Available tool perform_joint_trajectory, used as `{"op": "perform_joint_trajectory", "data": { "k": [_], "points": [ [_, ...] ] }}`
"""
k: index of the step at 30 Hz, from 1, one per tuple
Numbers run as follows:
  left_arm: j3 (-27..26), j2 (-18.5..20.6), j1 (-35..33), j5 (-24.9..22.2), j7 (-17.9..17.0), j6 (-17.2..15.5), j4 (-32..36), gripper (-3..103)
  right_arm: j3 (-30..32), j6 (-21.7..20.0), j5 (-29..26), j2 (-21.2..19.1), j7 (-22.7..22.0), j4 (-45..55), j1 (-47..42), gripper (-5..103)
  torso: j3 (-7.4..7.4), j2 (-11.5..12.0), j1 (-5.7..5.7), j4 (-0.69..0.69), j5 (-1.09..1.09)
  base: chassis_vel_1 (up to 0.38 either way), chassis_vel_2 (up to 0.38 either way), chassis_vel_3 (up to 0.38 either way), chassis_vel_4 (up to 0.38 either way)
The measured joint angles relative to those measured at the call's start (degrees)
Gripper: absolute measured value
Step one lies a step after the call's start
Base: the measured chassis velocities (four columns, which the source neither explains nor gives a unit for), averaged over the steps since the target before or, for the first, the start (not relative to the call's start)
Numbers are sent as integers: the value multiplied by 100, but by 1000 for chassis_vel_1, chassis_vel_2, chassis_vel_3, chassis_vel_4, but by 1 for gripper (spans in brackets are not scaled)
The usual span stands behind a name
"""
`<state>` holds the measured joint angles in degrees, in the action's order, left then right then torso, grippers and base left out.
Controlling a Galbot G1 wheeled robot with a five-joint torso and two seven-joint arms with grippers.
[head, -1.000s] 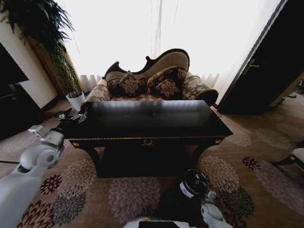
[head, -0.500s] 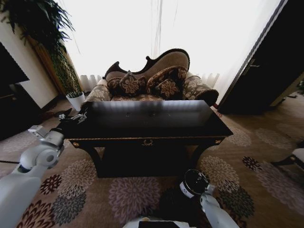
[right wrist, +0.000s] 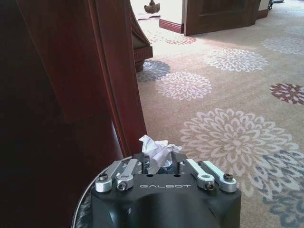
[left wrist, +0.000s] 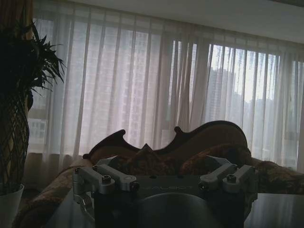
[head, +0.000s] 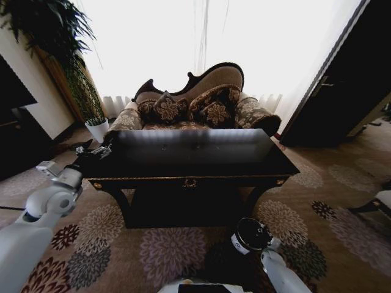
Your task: Move to the front of the table and place the trash on the table into the trash bin.
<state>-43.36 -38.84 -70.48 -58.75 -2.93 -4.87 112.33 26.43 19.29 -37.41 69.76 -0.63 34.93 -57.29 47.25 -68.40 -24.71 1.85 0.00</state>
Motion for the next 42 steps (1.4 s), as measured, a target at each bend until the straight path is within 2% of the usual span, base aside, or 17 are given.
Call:
{"op": "perform_joint_trajectory", "data": {
  "k": [3, 6, 7, 9, 10, 13, 14, 17, 18, 20, 23, 28, 30, 33, 35, 42],
  "points": [
    [0, 0, 0, 0, 0, 0, 0, 100, 5, -3, -4, 6, -1, 0, -12, 37, 0, 0, 0, 0, 0, 0, 0, 0, 0],
    [0, 0, 0, 0, 0, 0, 0, 100, 9, -2, -4, 22, -1, -1, -14, 54, 0, 0, 0, 0, -1, 0, 0, 0, 0],
    [0, 0, 0, 0, 0, 0, 0, 100, 9, -2, -4, 22, -1, -1, -14, 54, 0, 0, 0, 0, -1, 0, 0, 0, 0],
    [0, 0, 0, 0, 0, 0, 0, 100, 17, -2, -4, 46, -4, 23, -18, 65, 0, 0, 0, 0, 0, 0, 0, 0, 0],
    [0, 0, 0, 0, 0, 0, 0, 100, 17, -2, -4, 46, -4, 23, -18, 65, 0, 0, 0, 0, 0, 0, 0, 0, 0],
    [0, 0, 0, 0, 0, 0, 0, 100, 25, -1, 8, 70, -10, 55, -38, 76, 0, 0, 0, 0, -1, 0, 0, 0, 0],
    [0, 0, 0, 0, 0, 0, 0, 100, 25, -1, 8, 70, -10, 55, -38, 76, 0, 0, 0, 0, -1, 0, 0, 0, 0],
    [0, 0, 0, 0, 0, 0, 0, 100, 77, 0, 54, 84, -30, 188, -122, 91, 0, 0, 0, 0, 0, 0, 0, 0, 0],
    [0, 0, 0, 0, 0, 0, 0, 100, 77, 0, 54, 84, -30, 188, -122, 91, 0, 0, 0, 0, 0, 0, 0, 0, 0],
    [0, 0, 0, 0, 0, 0, 0, 100, 158, -6, 162, 84, -66, 422, -271, 99, 0, 0, 0, -1, 0, 0, 0, 0, 0],
    [0, 0, 0, 0, 0, 0, 0, 100, 266, -54, 227, 70, -58, 839, -533, 100, 0, 0, 0, -1, 0, 0, 0, 0, 0],
    [0, 0, 0, 0, 0, 0, 0, 100, 647, -248, 386, 191, -95, 2594, -1797, 100, 0, -1, 1, 1, 1, 0, 0, 0, 0],
    [0, 0, 0, 0, 0, 0, 0, 100, 689, -252, 397, 226, -106, 2781, -1933, 100, 0, -1, 1, 2, 1, 0, 0, 0, 0],
    [0, 0, 0, 0, 0, 0, 0, 100, 909, -41, 599, 404, -117, 3467, -2483, 100, -1, -1, 2, 0, 0, 0, 0, 0, 0],
    [0, 0, 0, 0, 0, 0, 0, 100, 933, -16, 611, 417, -116, 3523, -2543, 100, -1, -1, 1, -1, 0, 0, 0, 0, 0],
    [0, 0, 0, 0, 0, 0, 0, 100, 1450, 447, 566, 575, 78, 4637, -3801, 100, -1, -1, 2, 1, -1, 0, 0, 0, 0]
  ]
}}
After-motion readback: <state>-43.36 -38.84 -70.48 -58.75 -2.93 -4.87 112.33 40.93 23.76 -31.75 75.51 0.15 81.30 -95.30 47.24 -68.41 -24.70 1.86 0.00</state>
